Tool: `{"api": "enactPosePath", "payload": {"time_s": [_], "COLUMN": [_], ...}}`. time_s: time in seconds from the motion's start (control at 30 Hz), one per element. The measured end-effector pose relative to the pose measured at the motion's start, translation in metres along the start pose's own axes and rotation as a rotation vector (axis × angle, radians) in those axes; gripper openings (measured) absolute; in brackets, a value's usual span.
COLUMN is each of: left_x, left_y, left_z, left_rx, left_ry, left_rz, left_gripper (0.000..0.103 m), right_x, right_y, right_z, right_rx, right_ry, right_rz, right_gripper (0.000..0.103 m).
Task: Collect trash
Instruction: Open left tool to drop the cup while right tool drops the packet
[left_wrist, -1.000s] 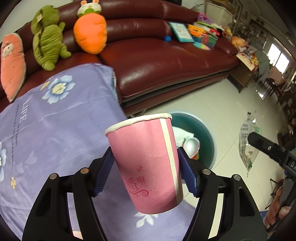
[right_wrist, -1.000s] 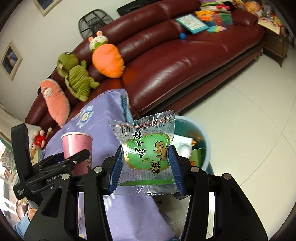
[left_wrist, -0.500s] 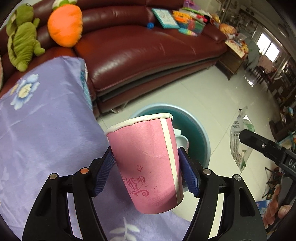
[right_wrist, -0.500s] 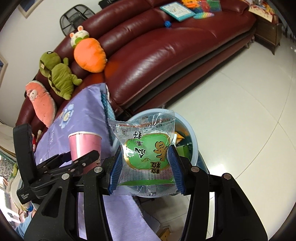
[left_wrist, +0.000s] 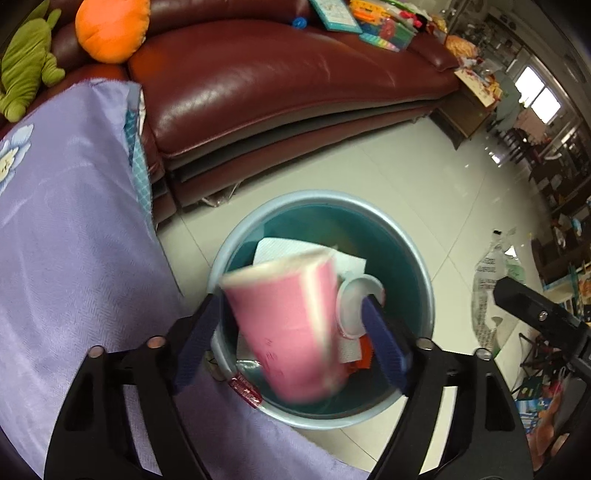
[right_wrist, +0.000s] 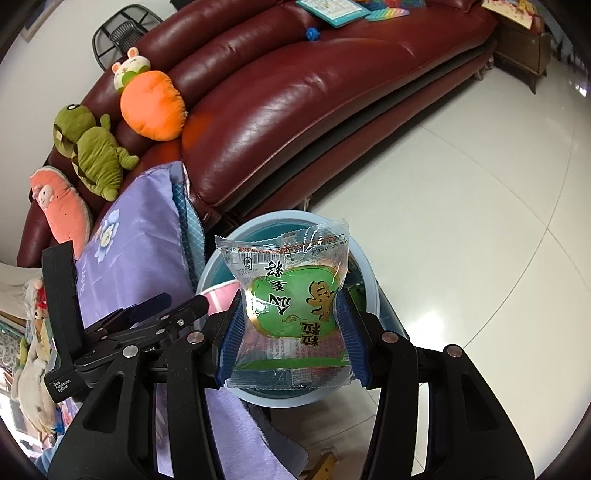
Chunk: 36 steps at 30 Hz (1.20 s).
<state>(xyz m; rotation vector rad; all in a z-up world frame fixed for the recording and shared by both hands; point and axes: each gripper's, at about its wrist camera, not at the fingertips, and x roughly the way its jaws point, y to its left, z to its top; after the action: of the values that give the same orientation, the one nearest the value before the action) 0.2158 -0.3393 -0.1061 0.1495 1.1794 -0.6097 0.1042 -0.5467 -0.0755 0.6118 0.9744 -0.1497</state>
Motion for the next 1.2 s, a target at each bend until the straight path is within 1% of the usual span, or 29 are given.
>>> {"api": "enactPosePath", "payload": {"time_s": [0.2,0.4,0.57,0.7,0.77,0.8,0.87,0.9,1.0,1.1,1.13,1.2], "left_x": [-0.003,-0.016,-0.024,-0.028,-0.03,-0.031,-0.032,-0.032,-0.035,-0.038,-0.038,-0.042], "left_y": [0.012,0.02,0.021,0.026,0.031,0.034,0.038,0.04,0.045,0.054,0.056,0.06], "left_z": [-0.009,-0.018,-0.024,-0.028,-0.03,-0.03,-0.03,-0.03,-0.032,-0.034,-0.036,-0.039], "left_rx": [-0.017,-0.02,-0.004,-0.011,-0.012,-0.013,-0.02,-0.023,-0.036,-0.072,-0.082,-0.103], "left_ry": [0.009,-0.013,-0.033,-0.036,-0.044,-0.047,-0.046,-0.046,-0.046,-0.042,-0.045,-0.061], "left_rz": [0.005,0.012,0.033,0.041,0.058,0.067,0.064,0.064,0.064,0.044,0.039,0.034], "left_gripper": [0.084,0.087,0.088,0.089,0.09,0.09,0.09,0.09,0.09,0.09,0.09,0.09], "right_x": [0.007,0.011,0.017,0.024,0.029,0.033,0.039,0.04,0.042,0.038,0.036,0.035], "right_y": [0.006,0.012,0.017,0.026,0.031,0.034,0.04,0.042,0.045,0.045,0.045,0.045], "right_z": [0.001,-0.001,0.001,0.004,0.004,0.005,0.004,0.004,0.003,-0.001,-0.002,-0.003], "right_rx": [-0.002,-0.016,-0.031,-0.043,-0.053,-0.064,-0.078,-0.077,-0.067,-0.063,-0.066,-0.068], "right_ry": [0.01,0.018,0.028,0.036,0.041,0.047,0.06,0.06,0.062,0.058,0.057,0.057], "right_rz": [0.001,0.002,-0.002,-0.006,-0.006,-0.004,-0.002,-0.004,-0.003,-0.01,-0.015,-0.018], "right_gripper": [0.048,0.048,0.048,0.049,0.049,0.051,0.066,0.069,0.072,0.075,0.078,0.079]}}
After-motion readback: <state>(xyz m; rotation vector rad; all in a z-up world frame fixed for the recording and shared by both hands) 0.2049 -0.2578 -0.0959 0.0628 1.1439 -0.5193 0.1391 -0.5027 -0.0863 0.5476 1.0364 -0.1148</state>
